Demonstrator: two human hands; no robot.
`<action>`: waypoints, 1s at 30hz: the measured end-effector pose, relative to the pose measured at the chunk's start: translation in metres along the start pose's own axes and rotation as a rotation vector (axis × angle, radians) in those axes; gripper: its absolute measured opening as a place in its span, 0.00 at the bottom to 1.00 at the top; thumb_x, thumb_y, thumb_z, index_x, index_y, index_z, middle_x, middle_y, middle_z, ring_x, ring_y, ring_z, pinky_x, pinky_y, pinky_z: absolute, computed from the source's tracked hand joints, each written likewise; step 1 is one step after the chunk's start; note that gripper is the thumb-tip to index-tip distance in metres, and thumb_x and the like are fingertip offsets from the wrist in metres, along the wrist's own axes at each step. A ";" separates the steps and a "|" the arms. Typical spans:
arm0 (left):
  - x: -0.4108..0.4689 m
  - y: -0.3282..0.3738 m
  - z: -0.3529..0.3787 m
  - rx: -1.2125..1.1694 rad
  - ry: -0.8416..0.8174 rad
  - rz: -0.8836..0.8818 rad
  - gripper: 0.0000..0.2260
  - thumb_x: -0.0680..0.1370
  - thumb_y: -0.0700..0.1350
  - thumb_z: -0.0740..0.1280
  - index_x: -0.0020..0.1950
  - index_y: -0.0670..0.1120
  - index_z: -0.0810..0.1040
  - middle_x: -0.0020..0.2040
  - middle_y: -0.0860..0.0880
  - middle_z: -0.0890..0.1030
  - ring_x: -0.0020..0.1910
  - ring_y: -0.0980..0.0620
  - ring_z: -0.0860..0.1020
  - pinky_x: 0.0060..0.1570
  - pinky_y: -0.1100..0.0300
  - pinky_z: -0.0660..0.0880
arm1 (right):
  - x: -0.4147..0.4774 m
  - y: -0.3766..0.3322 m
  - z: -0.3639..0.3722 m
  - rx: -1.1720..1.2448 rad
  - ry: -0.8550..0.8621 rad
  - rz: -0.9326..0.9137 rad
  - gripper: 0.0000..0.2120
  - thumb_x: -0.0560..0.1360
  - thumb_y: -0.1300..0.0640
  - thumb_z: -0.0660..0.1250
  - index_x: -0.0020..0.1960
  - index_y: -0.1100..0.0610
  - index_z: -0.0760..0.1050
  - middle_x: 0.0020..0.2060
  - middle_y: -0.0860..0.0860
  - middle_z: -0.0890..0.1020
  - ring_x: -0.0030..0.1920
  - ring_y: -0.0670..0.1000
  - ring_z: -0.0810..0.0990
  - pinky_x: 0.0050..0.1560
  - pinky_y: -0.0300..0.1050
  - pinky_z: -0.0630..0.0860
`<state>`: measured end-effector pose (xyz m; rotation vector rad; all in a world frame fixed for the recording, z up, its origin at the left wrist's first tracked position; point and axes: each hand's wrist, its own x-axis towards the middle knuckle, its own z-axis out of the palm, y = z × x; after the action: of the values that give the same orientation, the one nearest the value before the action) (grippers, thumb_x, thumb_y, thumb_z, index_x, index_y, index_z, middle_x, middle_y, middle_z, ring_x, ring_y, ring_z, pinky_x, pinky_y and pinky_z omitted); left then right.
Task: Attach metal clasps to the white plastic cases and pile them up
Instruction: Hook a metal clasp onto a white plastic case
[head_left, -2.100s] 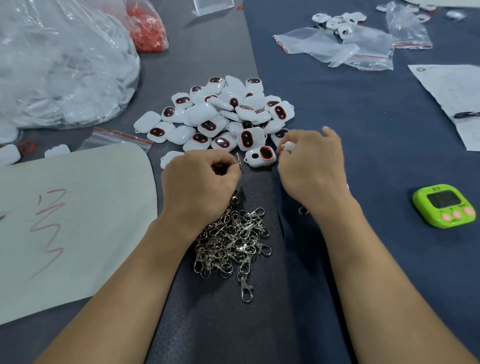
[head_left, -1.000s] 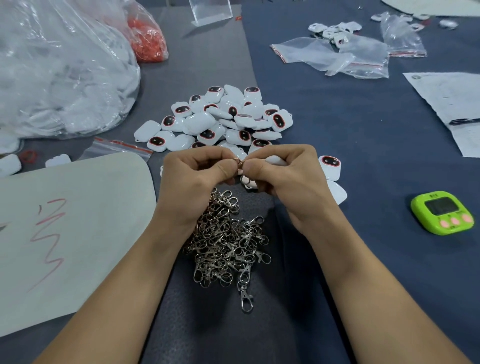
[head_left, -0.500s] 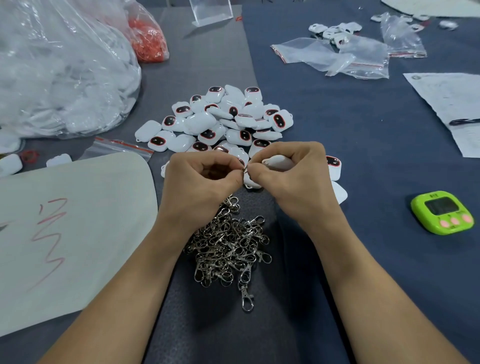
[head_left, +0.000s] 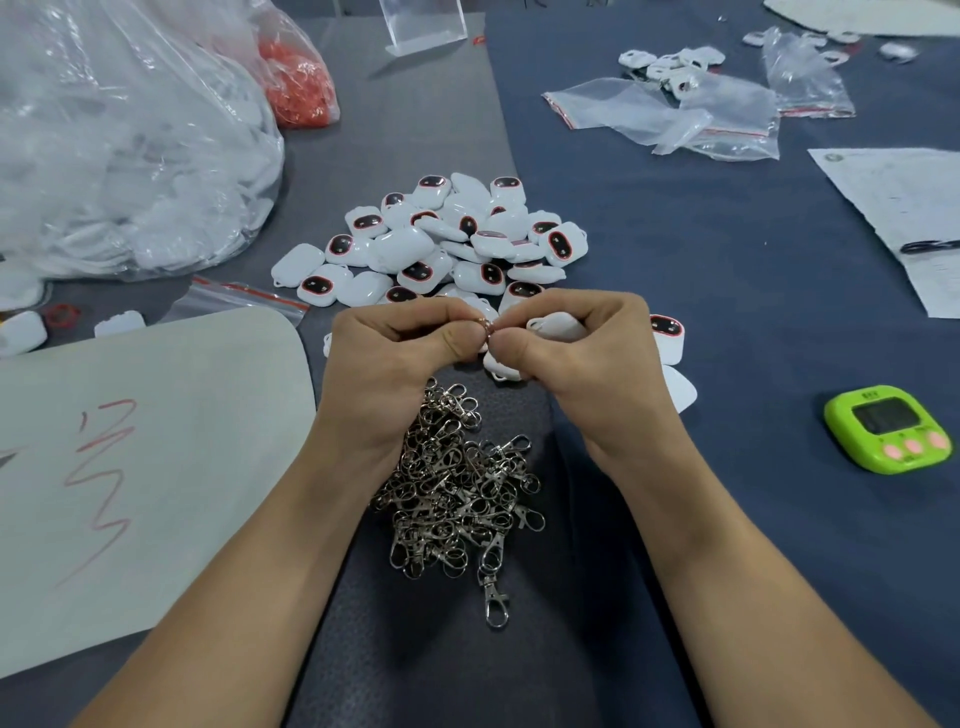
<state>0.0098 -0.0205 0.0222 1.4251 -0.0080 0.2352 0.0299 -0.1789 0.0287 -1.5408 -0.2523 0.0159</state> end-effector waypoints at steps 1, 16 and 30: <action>0.000 0.000 0.000 0.008 -0.001 -0.003 0.05 0.66 0.37 0.76 0.38 0.47 0.88 0.36 0.49 0.86 0.36 0.54 0.82 0.42 0.63 0.79 | 0.000 0.000 0.001 -0.017 0.013 -0.010 0.07 0.66 0.65 0.77 0.37 0.54 0.86 0.32 0.53 0.85 0.34 0.49 0.82 0.37 0.44 0.80; -0.002 -0.009 -0.004 0.349 0.032 0.188 0.10 0.70 0.35 0.77 0.42 0.51 0.87 0.38 0.53 0.87 0.38 0.53 0.85 0.43 0.57 0.82 | -0.005 -0.001 -0.003 -0.428 0.098 -0.177 0.08 0.68 0.61 0.78 0.39 0.48 0.86 0.32 0.43 0.85 0.34 0.45 0.84 0.36 0.40 0.79; -0.006 -0.007 -0.001 0.399 -0.009 0.196 0.08 0.70 0.38 0.75 0.41 0.52 0.87 0.36 0.53 0.86 0.35 0.58 0.82 0.38 0.63 0.79 | -0.007 -0.003 -0.002 -0.500 0.151 -0.283 0.07 0.67 0.62 0.75 0.38 0.51 0.85 0.35 0.42 0.85 0.37 0.43 0.84 0.38 0.33 0.77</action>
<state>0.0050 -0.0212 0.0142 1.8247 -0.1143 0.4089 0.0229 -0.1827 0.0306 -1.9767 -0.3714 -0.4123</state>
